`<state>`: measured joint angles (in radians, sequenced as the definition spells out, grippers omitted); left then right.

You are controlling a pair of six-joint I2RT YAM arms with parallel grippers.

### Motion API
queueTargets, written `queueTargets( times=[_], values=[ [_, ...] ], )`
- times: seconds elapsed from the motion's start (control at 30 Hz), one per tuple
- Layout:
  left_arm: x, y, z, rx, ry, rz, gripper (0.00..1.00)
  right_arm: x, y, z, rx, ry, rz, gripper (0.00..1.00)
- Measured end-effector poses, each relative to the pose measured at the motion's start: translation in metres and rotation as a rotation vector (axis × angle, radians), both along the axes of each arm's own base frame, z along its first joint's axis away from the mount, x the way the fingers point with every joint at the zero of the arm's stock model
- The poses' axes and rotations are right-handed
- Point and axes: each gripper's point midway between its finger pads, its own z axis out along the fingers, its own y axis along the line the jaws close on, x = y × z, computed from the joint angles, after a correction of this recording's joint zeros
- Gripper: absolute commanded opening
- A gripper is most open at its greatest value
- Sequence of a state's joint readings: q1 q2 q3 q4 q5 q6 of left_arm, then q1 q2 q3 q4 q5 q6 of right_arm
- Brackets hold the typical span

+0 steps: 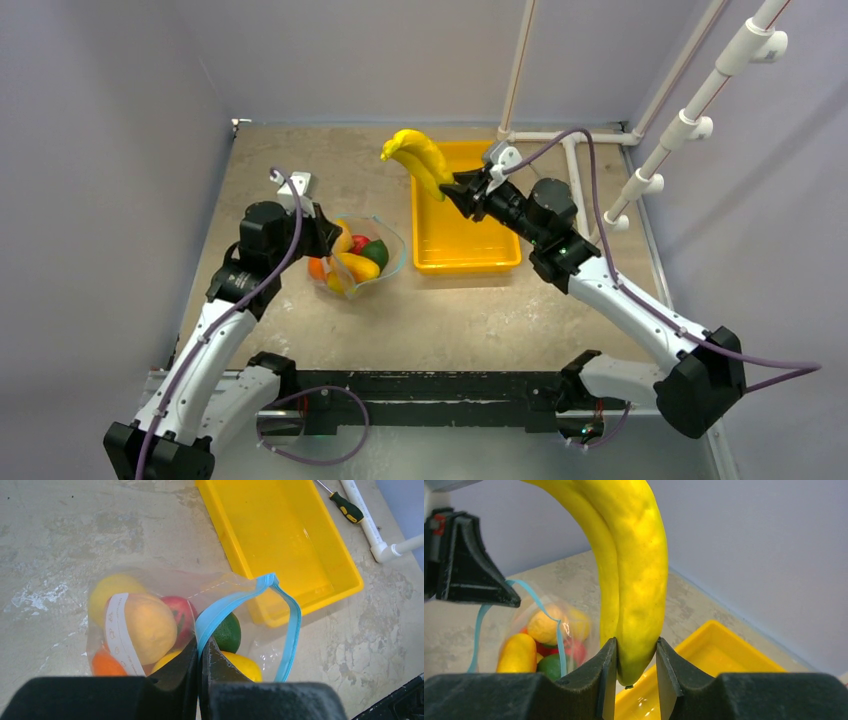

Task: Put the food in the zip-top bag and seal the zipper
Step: Place the fake fruit in the zipper food storage bag.

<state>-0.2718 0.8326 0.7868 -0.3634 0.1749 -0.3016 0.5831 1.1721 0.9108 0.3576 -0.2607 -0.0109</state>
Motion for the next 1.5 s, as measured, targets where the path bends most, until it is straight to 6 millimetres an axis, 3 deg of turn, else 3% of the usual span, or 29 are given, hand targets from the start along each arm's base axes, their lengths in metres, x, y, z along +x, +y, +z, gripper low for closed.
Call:
queueTargets(
  times=[0.27, 0.77, 1.1, 1.5],
  values=[
    [-0.006, 0.002, 0.004, -0.003, -0.011, 0.0, 0.0, -0.041, 0.018, 0.008, -0.16, -0.26, 0.128, 0.0],
    [-0.015, 0.004, -0.002, 0.027, 0.013, 0.007, 0.0, -0.072, 0.051, -0.013, -0.43, -0.531, 0.264, 0.0],
    [-0.016, 0.006, -0.001, 0.031, 0.011, 0.016, 0.0, -0.103, 0.086, -0.041, -0.498, -0.566, 0.408, 0.0],
    [-0.016, 0.006, -0.001, 0.031, 0.011, 0.015, 0.0, -0.109, 0.114, -0.077, -0.523, -0.546, 0.502, 0.0]
  ],
)
